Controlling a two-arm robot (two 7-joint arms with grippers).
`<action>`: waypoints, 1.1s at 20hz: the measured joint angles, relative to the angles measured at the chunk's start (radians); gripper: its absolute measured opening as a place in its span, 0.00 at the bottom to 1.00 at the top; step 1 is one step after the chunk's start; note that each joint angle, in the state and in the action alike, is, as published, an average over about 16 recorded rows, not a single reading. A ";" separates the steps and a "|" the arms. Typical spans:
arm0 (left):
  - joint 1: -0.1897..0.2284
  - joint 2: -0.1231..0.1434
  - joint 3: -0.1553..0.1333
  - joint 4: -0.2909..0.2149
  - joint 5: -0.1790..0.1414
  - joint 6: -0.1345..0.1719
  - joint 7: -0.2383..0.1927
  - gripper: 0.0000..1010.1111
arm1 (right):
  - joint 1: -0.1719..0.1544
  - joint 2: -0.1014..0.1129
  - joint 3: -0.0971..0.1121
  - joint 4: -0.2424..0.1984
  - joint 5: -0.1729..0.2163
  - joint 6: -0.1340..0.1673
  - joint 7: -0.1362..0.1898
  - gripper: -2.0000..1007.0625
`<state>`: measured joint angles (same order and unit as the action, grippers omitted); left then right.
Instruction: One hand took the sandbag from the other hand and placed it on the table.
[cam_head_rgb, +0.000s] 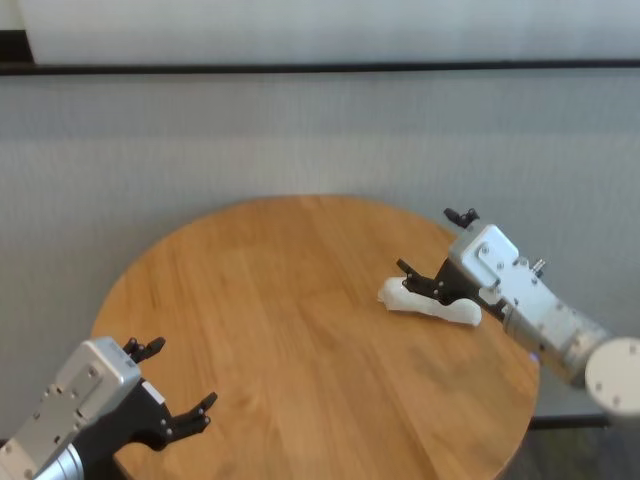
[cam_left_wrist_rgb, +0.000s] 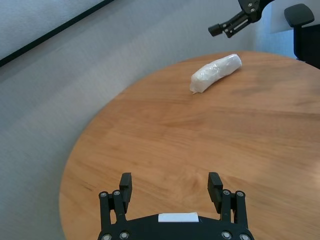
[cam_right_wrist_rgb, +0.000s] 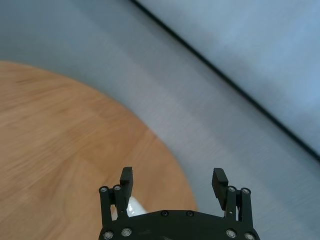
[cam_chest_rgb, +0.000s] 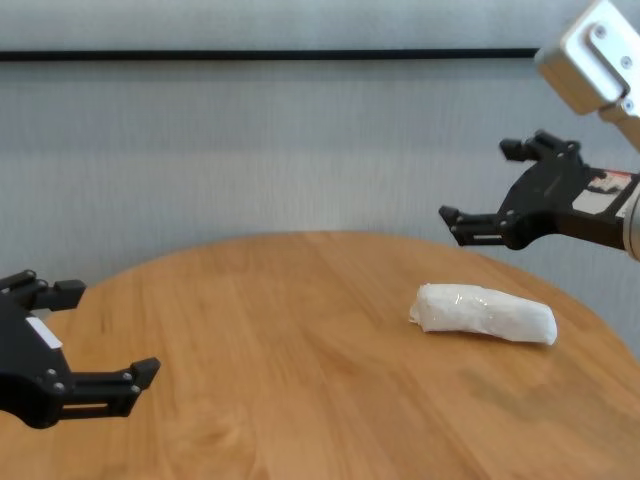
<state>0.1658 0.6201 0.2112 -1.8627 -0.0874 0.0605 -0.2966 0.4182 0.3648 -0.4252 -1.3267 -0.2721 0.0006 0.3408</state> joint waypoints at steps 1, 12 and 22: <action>0.000 0.000 0.000 0.000 0.000 0.000 0.000 0.99 | -0.013 -0.003 0.007 -0.012 0.008 -0.012 -0.015 1.00; 0.000 0.000 0.000 0.000 0.000 0.000 0.000 0.99 | -0.064 -0.021 0.027 -0.046 0.019 -0.065 -0.066 1.00; 0.000 0.000 0.000 0.000 0.000 0.000 0.000 0.99 | -0.052 -0.020 0.028 -0.037 0.032 -0.052 -0.049 1.00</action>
<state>0.1658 0.6202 0.2112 -1.8627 -0.0874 0.0605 -0.2966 0.3665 0.3451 -0.3974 -1.3640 -0.2405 -0.0513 0.2917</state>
